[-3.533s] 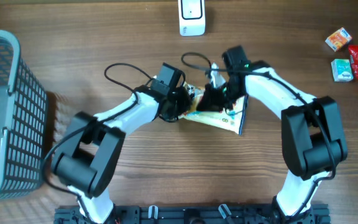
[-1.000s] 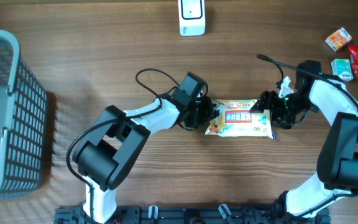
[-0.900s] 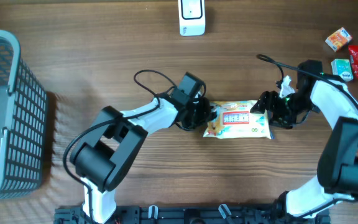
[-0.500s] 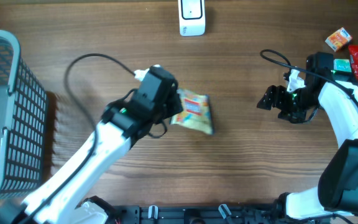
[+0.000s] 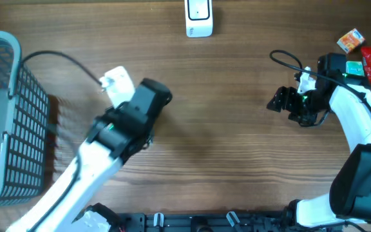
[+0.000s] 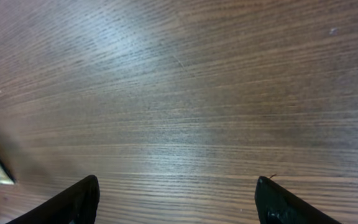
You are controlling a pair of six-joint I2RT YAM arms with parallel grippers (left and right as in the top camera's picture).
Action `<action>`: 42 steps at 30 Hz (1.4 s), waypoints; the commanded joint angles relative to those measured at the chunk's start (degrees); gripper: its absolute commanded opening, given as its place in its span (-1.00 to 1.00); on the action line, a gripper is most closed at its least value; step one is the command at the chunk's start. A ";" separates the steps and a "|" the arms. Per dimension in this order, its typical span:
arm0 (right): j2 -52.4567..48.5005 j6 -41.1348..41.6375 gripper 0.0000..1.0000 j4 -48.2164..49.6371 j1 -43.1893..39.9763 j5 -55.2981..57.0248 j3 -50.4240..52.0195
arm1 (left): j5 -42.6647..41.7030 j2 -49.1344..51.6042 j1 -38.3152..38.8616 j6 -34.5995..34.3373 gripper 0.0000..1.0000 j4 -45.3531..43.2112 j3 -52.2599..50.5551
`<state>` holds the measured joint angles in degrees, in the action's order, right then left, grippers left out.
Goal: Scan the item barcode
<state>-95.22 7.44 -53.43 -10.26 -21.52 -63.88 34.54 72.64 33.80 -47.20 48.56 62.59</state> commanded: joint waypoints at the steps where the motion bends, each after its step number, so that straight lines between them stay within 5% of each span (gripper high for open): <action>1: 0.72 0.24 0.61 0.26 0.24 0.55 0.63 | -12.31 11.67 2.43 -0.96 -0.92 -3.96 0.70; 5: 0.72 0.20 0.61 -0.74 0.26 0.55 0.63 | -17.68 22.86 8.50 -1.27 -0.87 -15.34 0.70; 8: 0.72 0.22 0.61 -1.29 0.35 0.52 0.63 | -18.12 23.06 11.32 -0.98 -0.61 -20.26 1.11; 9: 0.72 0.20 0.61 -1.42 0.35 0.55 0.63 | -17.16 22.45 11.26 -0.92 -0.44 -19.74 1.36; 11: 0.72 0.17 0.65 -1.53 0.35 0.55 0.63 | -12.41 20.15 9.62 -1.03 0.30 -15.87 1.66; 14: 0.72 0.11 0.68 -1.40 0.35 0.55 0.63 | -13.09 17.09 1.66 -2.01 1.00 -8.72 1.66; 18: 0.72 0.24 0.68 -0.55 0.35 0.42 0.63 | -25.46 18.23 -12.00 -1.03 0.99 -4.98 1.25; 22: 0.72 0.17 0.68 -0.35 0.35 -1.64 0.63 | -25.57 24.02 -16.63 0.48 0.99 -5.18 0.31; 25: 0.72 0.09 0.68 -0.44 0.35 -1.62 0.63 | -28.63 29.18 -16.72 0.48 0.54 -5.60 0.31; 28: 0.72 0.09 0.68 -0.28 0.35 -1.64 0.63 | -40.37 34.38 -14.71 2.08 0.07 -8.48 0.31; 32: 0.72 0.11 0.68 -0.20 0.50 -1.62 0.63 | -55.71 37.86 -8.70 6.56 0.11 -16.59 0.31; 35: 0.72 0.24 0.67 0.09 1.75 -1.64 0.63 | -62.88 37.88 -0.07 6.49 0.35 -26.43 0.33; 39: 0.72 0.13 0.69 0.07 3.37 -1.33 0.63 | -62.34 36.96 5.70 6.54 0.43 -29.33 2.43; 42: 0.70 0.20 0.72 0.20 4.74 -0.33 0.63 | -55.74 32.74 3.17 6.51 0.40 -21.03 6.47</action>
<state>-95.22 7.44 -53.56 -6.59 -22.02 -63.77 -26.00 108.84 40.29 -41.58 22.65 65.52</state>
